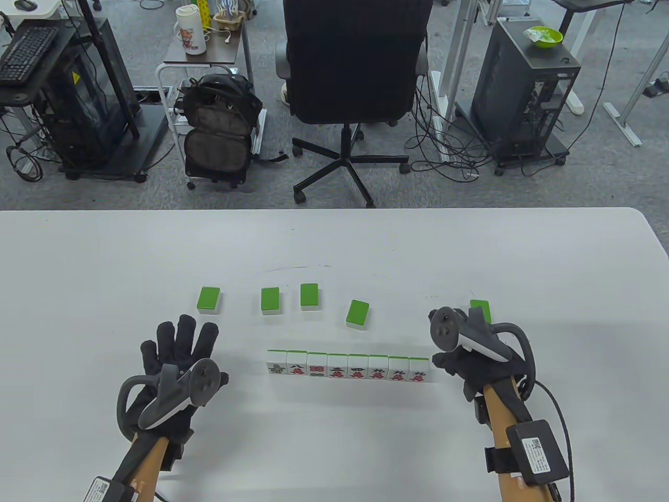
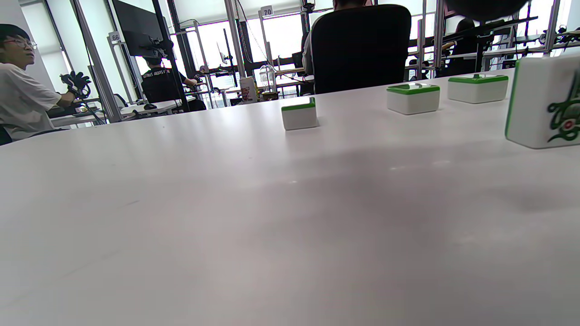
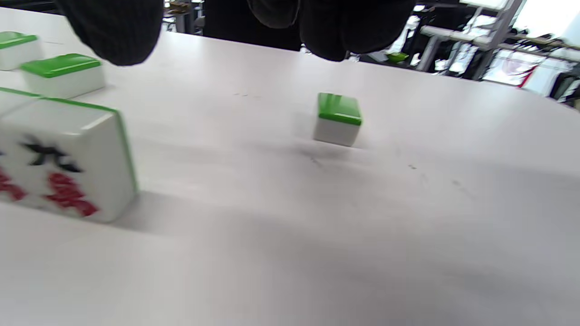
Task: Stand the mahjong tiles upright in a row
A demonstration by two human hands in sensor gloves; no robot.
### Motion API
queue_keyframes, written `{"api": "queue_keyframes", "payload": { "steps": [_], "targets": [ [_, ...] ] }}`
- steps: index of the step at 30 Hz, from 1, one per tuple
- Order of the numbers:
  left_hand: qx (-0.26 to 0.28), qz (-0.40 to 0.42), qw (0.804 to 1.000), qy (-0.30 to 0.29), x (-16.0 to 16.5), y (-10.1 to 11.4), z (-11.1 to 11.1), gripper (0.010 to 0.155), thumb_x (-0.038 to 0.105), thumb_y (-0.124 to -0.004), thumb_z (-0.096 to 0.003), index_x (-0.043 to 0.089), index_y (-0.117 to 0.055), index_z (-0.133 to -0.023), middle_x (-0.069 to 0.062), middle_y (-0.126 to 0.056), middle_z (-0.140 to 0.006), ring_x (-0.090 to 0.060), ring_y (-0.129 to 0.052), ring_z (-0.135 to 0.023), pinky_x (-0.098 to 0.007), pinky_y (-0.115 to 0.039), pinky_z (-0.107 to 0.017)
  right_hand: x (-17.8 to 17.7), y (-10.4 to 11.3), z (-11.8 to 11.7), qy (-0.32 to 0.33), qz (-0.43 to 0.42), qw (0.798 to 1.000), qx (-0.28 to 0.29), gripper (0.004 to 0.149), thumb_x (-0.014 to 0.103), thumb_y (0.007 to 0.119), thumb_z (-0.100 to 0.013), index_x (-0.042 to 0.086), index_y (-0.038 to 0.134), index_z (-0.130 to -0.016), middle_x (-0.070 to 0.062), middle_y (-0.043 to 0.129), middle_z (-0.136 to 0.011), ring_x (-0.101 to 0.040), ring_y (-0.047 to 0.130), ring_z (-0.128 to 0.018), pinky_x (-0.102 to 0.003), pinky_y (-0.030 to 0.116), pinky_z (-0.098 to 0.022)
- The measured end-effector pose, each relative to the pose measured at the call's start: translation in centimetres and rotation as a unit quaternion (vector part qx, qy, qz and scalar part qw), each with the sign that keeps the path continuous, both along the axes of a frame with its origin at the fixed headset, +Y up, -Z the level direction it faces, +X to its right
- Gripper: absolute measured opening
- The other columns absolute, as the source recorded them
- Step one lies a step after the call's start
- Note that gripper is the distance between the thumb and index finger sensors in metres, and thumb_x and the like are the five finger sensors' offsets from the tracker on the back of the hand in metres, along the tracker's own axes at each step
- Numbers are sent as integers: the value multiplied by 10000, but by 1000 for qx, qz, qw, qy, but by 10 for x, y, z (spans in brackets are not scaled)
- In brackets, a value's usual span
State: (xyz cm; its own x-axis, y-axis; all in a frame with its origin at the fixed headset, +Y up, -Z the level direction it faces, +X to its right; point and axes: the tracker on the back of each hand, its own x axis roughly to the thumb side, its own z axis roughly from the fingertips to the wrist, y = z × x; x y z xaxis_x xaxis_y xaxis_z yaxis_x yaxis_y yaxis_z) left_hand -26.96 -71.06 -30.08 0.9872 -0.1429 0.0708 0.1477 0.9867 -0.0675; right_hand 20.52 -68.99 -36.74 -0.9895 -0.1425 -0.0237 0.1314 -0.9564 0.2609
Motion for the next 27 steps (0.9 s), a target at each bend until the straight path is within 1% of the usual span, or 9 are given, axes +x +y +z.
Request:
{"api": "queue_keyframes", "payload": {
  "steps": [4, 9, 13, 16, 17, 18, 19, 23, 27],
  "targets": [
    [0, 1, 1000, 3, -1, 0, 0, 917, 649, -636, -596, 289, -46, -1199, -155, -56, -1297, -551, -178, -1181, -718, -229, -830, 17, -29, -21, -84, 56, 995, 15, 753, 592, 639, -503, 413, 181, -1072, -85, 237, -1225, -467, 523, -1100, -573, 548, -812],
    [-4, 0, 1000, 6, -2, -1, 1, 916, 651, -633, -596, 288, -46, -1199, -153, -56, -1297, -550, -177, -1181, -717, -228, -831, 31, -64, -47, -159, 35, 986, -20, 685, 602, 594, -515, 510, 145, -1024, -34, 123, -1212, -452, 426, -1132, -563, 481, -844],
    [-6, 2, 1000, 10, -4, 0, 1, 914, 651, -633, -596, 290, -47, -1198, -154, -56, -1296, -551, -176, -1180, -717, -227, -831, 39, -81, -58, -184, 17, 982, -28, 642, 596, 574, -521, 542, 148, -1000, 7, 55, -1193, -422, 390, -1147, -544, 454, -859],
    [-5, 5, 1000, 12, -5, 0, 1, 914, 650, -634, -596, 290, -47, -1198, -154, -55, -1296, -550, -174, -1180, -717, -226, -831, 41, -82, -60, -183, -3, 983, -23, 591, 584, 562, -528, 545, 213, -1003, 20, 57, -1180, -355, 468, -1140, -485, 495, -862],
    [-6, 5, 1000, 13, -5, 0, 1, 914, 648, -635, -597, 289, -48, -1198, -154, -55, -1296, -551, -175, -1179, -716, -227, -831, 42, -82, -61, -176, -11, 984, -21, 574, 574, 571, -530, 519, 268, -1015, 9, 67, -1176, -345, 499, -1127, -460, 518, -857],
    [-6, 5, 1000, 14, -5, 0, 1, 913, 649, -634, -596, 290, -49, -1198, -153, -55, -1296, -550, -174, -1180, -717, -227, -830, 43, -81, -61, -177, -3, 984, -10, 552, 567, 583, -529, 486, 350, -1023, 15, 100, -1175, -330, 524, -1119, -442, 534, -854],
    [-7, 4, 1000, 14, -5, 0, 1, 914, 650, -634, -597, 289, -48, -1198, -152, -55, -1296, -550, -175, -1180, -717, -227, -830, 43, -81, -61, -171, 4, 985, -1, 537, 564, 594, -524, 493, 384, -1013, 15, 129, -1176, -312, 559, -1107, -420, 561, -849],
    [-6, 3, 1000, 14, -5, 0, 1, 914, 649, -634, -597, 290, -46, -1198, -154, -55, -1296, -551, -175, -1180, -717, -228, -830, 42, -79, -60, -157, 16, 987, 35, 510, 550, 651, -508, 485, 486, -987, -7, 247, -1183, -278, 686, -1045, -380, 654, -812],
    [-6, 4, 1000, 12, -5, 0, 0, 915, 649, -635, -597, 289, -45, -1198, -152, -54, -1296, -550, -173, -1180, -716, -226, -831, 39, -68, -55, -139, 33, 988, 55, 473, 509, 746, -480, 495, 565, -916, -12, 407, -1178, -282, 788, -926, -373, 712, -754]
  ]
}}
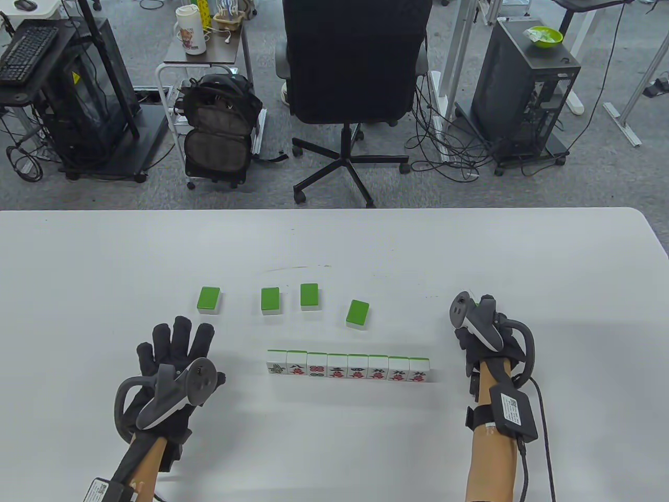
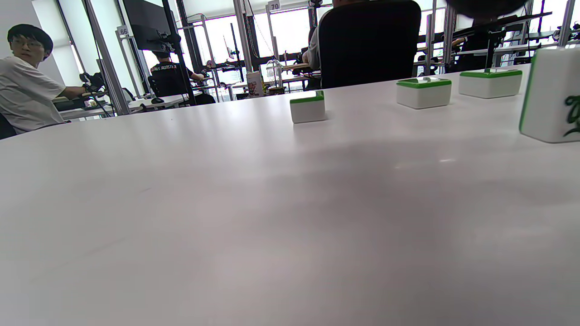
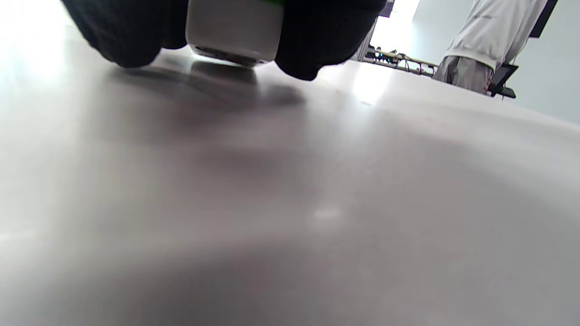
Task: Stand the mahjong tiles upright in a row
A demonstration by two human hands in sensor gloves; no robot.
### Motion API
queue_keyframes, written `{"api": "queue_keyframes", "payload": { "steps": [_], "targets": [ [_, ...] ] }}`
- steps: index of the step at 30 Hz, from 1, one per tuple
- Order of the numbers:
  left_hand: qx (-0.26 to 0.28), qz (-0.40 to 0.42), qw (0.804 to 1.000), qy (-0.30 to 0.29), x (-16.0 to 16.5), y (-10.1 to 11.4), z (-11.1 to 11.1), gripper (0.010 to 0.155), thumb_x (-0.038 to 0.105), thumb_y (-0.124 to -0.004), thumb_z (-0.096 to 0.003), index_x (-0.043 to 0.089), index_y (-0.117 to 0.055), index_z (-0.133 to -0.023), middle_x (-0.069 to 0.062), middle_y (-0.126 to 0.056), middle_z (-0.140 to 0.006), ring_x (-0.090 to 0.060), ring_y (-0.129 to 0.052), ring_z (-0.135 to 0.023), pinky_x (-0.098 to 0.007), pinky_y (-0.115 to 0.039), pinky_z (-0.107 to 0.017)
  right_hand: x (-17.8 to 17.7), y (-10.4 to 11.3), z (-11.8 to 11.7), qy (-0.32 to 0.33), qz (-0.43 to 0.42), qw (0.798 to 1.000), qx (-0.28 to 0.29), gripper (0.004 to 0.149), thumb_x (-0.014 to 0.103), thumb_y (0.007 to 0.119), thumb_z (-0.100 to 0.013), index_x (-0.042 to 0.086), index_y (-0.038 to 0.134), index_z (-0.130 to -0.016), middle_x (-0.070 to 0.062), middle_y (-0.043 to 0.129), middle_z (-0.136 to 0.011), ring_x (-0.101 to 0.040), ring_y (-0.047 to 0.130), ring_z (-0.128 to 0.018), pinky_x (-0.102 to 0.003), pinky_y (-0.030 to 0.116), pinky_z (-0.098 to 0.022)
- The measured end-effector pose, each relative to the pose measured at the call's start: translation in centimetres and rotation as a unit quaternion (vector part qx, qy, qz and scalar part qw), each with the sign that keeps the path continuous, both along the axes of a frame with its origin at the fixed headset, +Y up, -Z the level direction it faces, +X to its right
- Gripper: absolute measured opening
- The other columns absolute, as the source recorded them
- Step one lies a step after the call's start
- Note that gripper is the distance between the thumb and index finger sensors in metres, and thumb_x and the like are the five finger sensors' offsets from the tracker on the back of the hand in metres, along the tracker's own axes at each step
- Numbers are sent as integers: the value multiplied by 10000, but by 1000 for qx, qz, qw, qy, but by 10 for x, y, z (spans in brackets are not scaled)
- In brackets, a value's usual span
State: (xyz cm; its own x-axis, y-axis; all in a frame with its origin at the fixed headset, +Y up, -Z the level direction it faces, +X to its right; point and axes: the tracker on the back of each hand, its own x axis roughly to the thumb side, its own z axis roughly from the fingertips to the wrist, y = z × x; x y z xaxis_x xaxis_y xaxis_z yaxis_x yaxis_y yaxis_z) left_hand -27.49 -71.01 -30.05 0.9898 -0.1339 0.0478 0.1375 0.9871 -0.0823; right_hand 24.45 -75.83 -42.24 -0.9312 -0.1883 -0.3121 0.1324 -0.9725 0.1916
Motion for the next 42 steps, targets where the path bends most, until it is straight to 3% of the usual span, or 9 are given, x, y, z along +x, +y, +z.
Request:
{"api": "queue_keyframes", "payload": {
  "steps": [7, 17, 29, 42],
  "targets": [
    [-1, 7, 1000, -1, -1, 0, -1, 917, 648, -638, -596, 292, -45, -1197, -151, -55, -1296, -550, -173, -1180, -715, -225, -832, -7, 21, 19, 71, -3, 997, -5, 473, 406, 768, -495, 510, 544, -898, 21, 624, -1109, -242, 858, -820, -353, 763, -694],
    [1, 13, 1000, -1, -2, 0, -2, 918, 647, -640, -597, 290, -44, -1197, -151, -55, -1296, -549, -174, -1181, -717, -227, -831, -38, 50, 58, 187, -13, 980, -66, 532, 408, 768, -487, 494, 507, -943, 60, 674, -1093, -231, 867, -835, -357, 771, -697],
    [4, 16, 1000, -2, -3, 0, -2, 919, 645, -644, -595, 290, -46, -1197, -151, -55, -1297, -550, -175, -1180, -714, -228, -833, -68, 32, 67, 236, -11, 963, -129, 702, 422, 795, -460, 380, 386, -1029, 107, 702, -1066, -221, 867, -840, -343, 773, -701],
    [2, 16, 1000, -1, -4, -1, -2, 919, 646, -642, -596, 290, -45, -1197, -152, -55, -1296, -549, -177, -1181, -715, -230, -832, -66, 24, 67, 238, -34, 963, -125, 731, 418, 792, -466, 352, 356, -1049, 75, 689, -1073, -223, 860, -851, -348, 767, -704]
  ]
}}
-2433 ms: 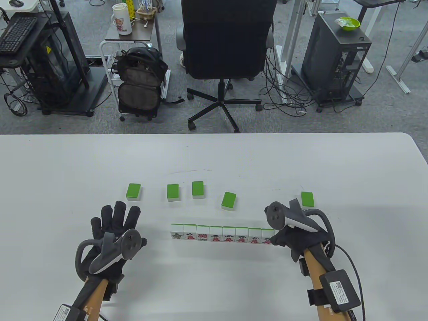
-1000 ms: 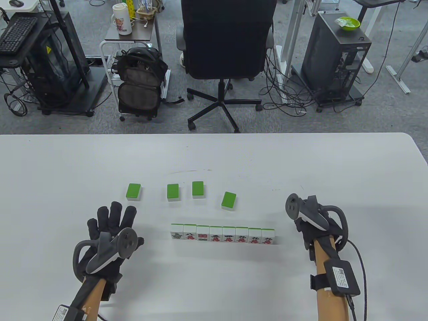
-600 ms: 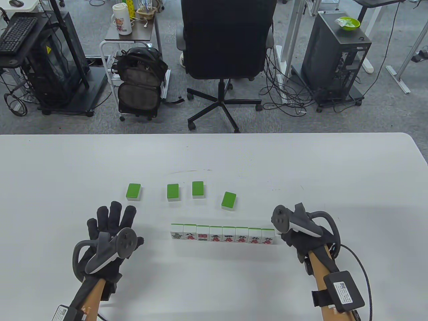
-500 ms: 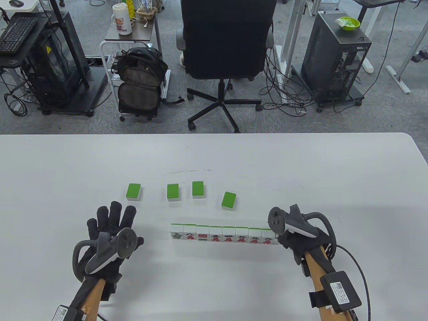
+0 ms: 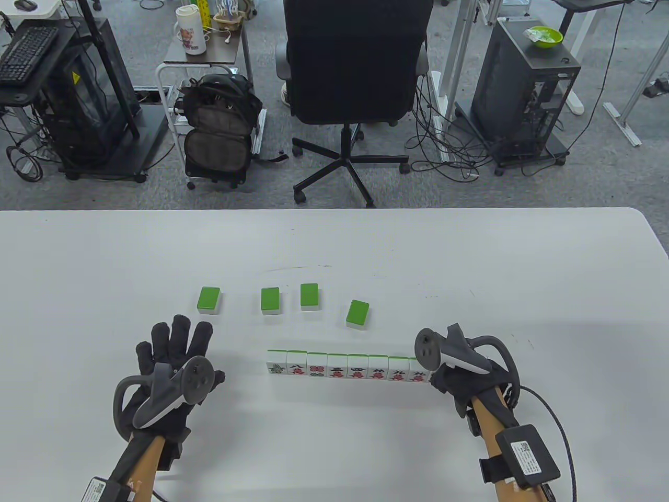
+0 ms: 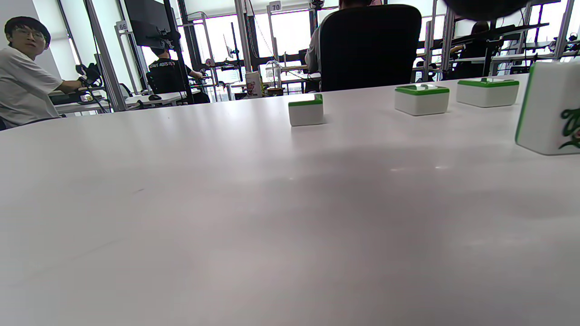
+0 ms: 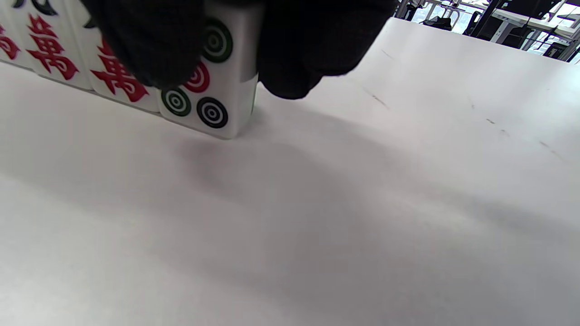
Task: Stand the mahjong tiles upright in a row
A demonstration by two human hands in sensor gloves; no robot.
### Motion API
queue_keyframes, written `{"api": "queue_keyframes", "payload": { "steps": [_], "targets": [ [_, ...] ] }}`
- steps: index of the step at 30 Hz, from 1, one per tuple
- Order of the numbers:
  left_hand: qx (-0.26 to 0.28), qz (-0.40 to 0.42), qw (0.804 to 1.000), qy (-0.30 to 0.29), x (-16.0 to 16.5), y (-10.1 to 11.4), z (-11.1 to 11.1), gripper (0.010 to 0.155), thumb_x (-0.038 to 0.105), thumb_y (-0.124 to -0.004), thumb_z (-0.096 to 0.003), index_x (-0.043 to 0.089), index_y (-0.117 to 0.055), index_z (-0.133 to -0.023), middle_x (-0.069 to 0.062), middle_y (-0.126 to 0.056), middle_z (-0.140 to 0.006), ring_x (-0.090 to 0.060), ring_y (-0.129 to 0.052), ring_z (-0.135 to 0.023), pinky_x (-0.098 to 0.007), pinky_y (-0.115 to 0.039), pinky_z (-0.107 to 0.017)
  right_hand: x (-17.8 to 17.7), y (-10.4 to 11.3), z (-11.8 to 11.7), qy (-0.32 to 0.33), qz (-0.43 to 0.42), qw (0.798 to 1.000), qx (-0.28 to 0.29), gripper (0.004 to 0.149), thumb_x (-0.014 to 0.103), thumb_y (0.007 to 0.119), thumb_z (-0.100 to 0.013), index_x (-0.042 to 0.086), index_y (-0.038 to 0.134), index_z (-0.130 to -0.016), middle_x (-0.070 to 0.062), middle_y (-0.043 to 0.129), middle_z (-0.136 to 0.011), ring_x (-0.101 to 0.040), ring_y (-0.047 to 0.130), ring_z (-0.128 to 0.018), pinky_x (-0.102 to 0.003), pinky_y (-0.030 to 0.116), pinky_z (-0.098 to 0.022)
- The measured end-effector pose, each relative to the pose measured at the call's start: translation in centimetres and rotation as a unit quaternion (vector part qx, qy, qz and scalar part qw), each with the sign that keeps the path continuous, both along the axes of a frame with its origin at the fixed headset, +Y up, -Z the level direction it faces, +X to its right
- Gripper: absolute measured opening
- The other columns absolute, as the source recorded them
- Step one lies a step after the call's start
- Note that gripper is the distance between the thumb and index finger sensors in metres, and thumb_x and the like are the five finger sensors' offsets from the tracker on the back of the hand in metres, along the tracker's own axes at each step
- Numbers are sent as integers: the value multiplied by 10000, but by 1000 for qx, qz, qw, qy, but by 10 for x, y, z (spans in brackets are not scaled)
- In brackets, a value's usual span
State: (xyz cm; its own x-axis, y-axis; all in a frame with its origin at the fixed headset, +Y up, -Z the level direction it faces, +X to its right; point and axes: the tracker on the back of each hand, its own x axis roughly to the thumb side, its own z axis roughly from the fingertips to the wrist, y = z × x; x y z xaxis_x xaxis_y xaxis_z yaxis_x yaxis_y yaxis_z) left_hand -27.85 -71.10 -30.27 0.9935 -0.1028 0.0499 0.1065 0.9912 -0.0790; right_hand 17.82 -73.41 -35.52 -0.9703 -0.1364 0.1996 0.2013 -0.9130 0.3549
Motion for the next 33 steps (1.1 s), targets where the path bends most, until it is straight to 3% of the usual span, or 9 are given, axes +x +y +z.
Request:
{"api": "queue_keyframes", "payload": {
  "steps": [6, 10, 12, 15, 19, 27, 33],
  "targets": [
    [-8, 3, 1000, 4, -2, -2, -1, 917, 645, -643, -595, 291, -49, -1198, -150, -55, -1297, -548, -177, -1181, -714, -231, -833, 8, 14, 16, -4, -11, 1000, 21, 883, 530, 760, -447, 321, 183, -1081, -69, 433, -1195, -364, 695, -1028, -506, 645, -777],
    [-14, 5, 1000, 10, -5, -4, -5, 906, 643, -634, -600, 292, -53, -1200, -151, -54, -1297, -549, -176, -1182, -715, -229, -833, 24, 20, 38, -19, -6, 997, 80, 961, 641, 711, -413, 326, 97, -1081, -146, 273, -1219, -486, 508, -1101, -651, 517, -785],
    [-20, 18, 1000, 13, -6, -6, -10, 892, 639, -625, -608, 290, -58, -1202, -150, -57, -1298, -550, -178, -1181, -713, -233, -834, 36, 17, 46, -29, 7, 991, 128, 979, 680, 697, -385, 332, 106, -1083, -176, 243, -1216, -528, 450, -1107, -694, 495, -769],
    [-33, 24, 999, 20, -6, -11, -20, 874, 633, -614, -617, 289, -66, -1204, -154, -61, -1298, -555, -185, -1178, -711, -243, -834, 50, 15, 49, -45, 48, 987, 148, 994, 718, 658, -378, 327, 72, -1078, -200, 177, -1205, -572, 362, -1103, -726, 464, -756],
    [-63, 17, 997, 38, -1, -14, -46, 864, 630, -609, -620, 298, -65, -1203, -146, -54, -1297, -545, -181, -1184, -705, -242, -839, 62, 10, 49, -67, 36, 984, 162, 991, 723, 651, -376, 330, 70, -1076, -202, 151, -1199, -589, 314, -1097, -741, 442, -749],
    [-105, 47, 988, 103, 13, -19, -122, 781, 600, -579, -645, 370, -62, -1183, -114, 3, -1286, -534, -160, -1182, -690, -233, -847, 76, 4, 50, -83, 12, 983, 166, 972, 725, 638, -385, 334, 79, -1076, -193, 150, -1200, -590, 302, -1095, -744, 434, -749],
    [-137, 48, 981, 129, 13, -37, -148, 725, 589, -569, -651, 424, -95, -1174, -75, 32, -1277, -564, -153, -1169, -680, -241, -852, 76, 5, 50, -83, 5, 983, 162, 963, 725, 636, -387, 340, 83, -1076, -179, 146, -1202, -588, 299, -1097, -744, 431, -750]
  ]
}}
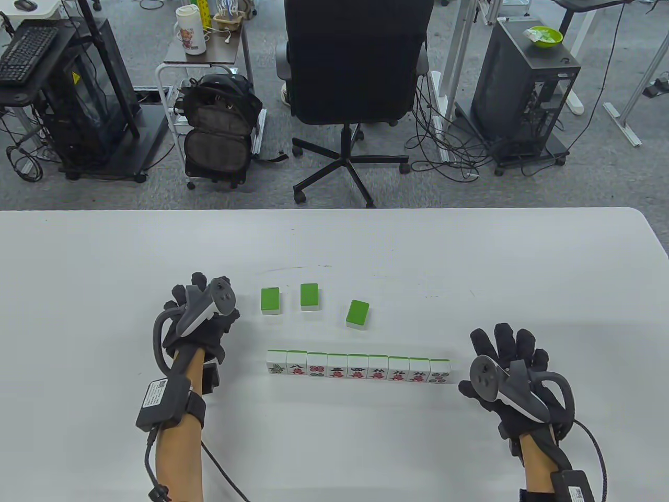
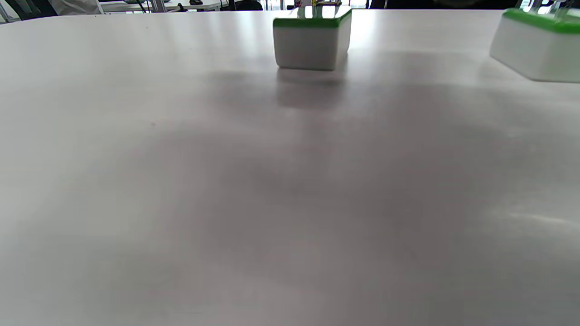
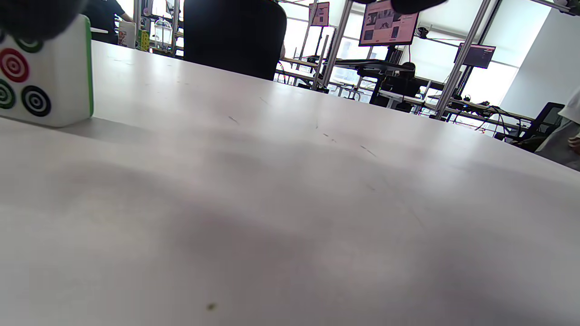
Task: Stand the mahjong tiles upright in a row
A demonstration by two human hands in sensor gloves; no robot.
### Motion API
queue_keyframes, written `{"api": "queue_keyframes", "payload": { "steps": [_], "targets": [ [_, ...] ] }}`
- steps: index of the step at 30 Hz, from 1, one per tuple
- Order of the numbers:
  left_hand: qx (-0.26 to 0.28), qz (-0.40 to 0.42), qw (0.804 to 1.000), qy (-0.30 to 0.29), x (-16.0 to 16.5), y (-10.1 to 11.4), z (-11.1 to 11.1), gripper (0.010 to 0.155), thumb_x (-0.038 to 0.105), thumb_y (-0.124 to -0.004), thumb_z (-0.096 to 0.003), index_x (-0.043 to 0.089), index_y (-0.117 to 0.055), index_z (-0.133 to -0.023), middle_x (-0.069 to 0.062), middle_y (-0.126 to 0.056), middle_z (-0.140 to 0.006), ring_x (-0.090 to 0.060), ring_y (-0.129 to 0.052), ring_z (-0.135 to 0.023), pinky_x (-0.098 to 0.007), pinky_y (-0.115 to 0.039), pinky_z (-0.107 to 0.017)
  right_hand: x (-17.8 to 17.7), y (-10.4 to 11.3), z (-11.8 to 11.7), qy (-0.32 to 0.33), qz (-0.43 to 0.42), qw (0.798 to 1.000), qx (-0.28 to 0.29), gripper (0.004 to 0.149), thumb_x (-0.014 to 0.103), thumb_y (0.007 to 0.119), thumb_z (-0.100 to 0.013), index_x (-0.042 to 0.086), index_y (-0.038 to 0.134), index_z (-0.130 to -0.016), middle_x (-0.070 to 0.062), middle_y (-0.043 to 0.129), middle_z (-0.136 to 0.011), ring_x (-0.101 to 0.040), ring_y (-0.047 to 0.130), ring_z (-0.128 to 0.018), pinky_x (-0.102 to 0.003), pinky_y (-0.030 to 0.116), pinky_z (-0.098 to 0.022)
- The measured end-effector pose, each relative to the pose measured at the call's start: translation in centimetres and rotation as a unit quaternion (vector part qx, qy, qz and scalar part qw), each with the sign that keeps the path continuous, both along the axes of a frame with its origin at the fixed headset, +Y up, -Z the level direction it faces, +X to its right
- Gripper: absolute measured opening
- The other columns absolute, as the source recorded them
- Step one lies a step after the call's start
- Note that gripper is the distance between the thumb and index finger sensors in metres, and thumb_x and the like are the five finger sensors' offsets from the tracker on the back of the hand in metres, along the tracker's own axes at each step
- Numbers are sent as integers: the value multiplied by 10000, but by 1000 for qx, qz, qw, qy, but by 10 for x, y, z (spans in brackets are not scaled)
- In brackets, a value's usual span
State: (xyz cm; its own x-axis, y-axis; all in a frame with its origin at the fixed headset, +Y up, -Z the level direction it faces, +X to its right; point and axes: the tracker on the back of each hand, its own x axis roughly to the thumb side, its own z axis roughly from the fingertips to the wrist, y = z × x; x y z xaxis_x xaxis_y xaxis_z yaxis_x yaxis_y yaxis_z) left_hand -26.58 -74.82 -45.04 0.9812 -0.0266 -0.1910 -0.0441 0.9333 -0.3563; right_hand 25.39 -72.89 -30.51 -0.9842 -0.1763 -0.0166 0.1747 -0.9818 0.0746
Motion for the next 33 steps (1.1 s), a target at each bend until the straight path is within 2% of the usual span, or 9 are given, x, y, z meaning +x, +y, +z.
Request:
{"api": "queue_keyframes", "payload": {
  "steps": [5, 9, 14, 17, 21, 27, 33],
  "targets": [
    [-20, 18, 1000, -7, -1, -13, -9, 697, 594, -573, -643, 428, -169, -1186, -19, 31, -1273, -551, -176, -1171, -660, -260, -861, 2, -1, 0, -3, -6, 1000, -1, 959, 724, 634, -389, 341, 86, -1076, -175, 146, -1202, -585, 306, -1099, -741, 435, -751],
    [-45, 9, 999, -5, -4, -24, -11, 659, 586, -581, -642, 379, -304, -1204, 9, 40, -1249, -421, -239, -1204, -585, -276, -887, 3, -2, 0, -4, -6, 1000, -7, 955, 723, 632, -392, 341, 87, -1076, -170, 148, -1202, -584, 306, -1099, -740, 434, -751],
    [-16, 12, 1000, -10, -6, -25, -8, 647, 574, -611, -635, 378, -353, -1195, -8, -3, -1242, -389, -367, -1174, -477, -360, -898, 4, -3, 0, -5, -17, 1000, -9, 955, 723, 629, -394, 337, 84, -1075, -167, 140, -1203, -584, 303, -1099, -742, 431, -751],
    [11, -8, 1000, -14, -3, -21, -5, 601, 550, -667, -626, 373, -466, -1164, -26, -108, -1263, -381, -494, -1136, -450, -437, -889, 5, -2, 0, -4, -18, 1000, -6, 958, 723, 630, -393, 333, 83, -1077, -166, 143, -1203, -584, 305, -1099, -742, 434, -750],
    [53, -62, 996, -41, 0, -11, 1, 398, 450, -754, -627, 421, -644, -1009, -33, -351, -1260, -330, -727, -1011, -428, -584, -830, 5, -2, -1, -2, -20, 1000, -2, 959, 723, 629, -394, 330, 82, -1077, -164, 141, -1203, -583, 304, -1100, -741, 434, -750],
    [58, -85, 990, -95, 1, 10, 22, 395, 431, -784, -613, 424, -641, -981, 42, -672, -1176, -304, -835, -882, -414, -669, -745, 6, -2, -1, 0, -25, 1000, 3, 959, 723, 630, -395, 331, 80, -1076, -161, 143, -1204, -582, 304, -1100, -741, 432, -751],
    [64, -94, 982, -153, 10, 37, 53, 443, 428, -785, -607, 421, -618, -1017, 54, -703, -1173, -283, -859, -880, -403, -693, -735, 7, -2, -1, 1, -27, 1000, 5, 959, 722, 630, -396, 331, 79, -1075, -157, 145, -1204, -581, 309, -1100, -740, 435, -751]
  ]
}}
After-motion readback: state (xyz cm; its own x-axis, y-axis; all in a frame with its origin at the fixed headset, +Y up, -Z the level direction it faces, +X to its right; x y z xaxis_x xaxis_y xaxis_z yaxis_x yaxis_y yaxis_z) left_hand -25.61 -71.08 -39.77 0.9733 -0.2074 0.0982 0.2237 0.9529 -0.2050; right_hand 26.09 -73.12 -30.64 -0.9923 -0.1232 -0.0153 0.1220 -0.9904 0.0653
